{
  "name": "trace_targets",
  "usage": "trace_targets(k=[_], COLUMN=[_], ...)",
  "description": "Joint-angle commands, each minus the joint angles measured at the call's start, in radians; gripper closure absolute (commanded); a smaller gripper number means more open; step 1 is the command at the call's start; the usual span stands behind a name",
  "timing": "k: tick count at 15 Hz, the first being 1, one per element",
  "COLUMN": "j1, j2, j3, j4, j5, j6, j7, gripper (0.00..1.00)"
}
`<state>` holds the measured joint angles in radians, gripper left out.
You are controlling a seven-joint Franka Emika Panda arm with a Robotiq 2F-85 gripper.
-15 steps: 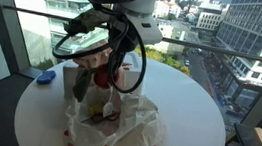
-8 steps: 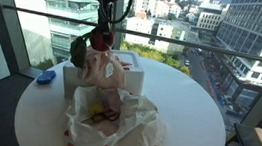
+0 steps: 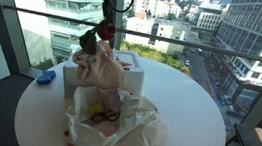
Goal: Remove the objects from the plastic bag and put them on the white basket
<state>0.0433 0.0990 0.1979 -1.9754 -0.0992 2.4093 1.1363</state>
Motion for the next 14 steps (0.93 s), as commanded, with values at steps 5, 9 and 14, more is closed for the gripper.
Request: trace_targets(k=[5, 9, 14], j1=[0.117, 0.139, 0.089], j2=[0.18, 0.065, -0.108], j3=[-0.078, -0.091, -0.104], j4=[0.208, 0.111, -0.121], j5=[0.013, 0.012, 0.129], j6=[-0.042, -0.036, -0.126], j7=[-0.026, -0.008, -0.038], gripper=[0.41, 0.11, 0.0])
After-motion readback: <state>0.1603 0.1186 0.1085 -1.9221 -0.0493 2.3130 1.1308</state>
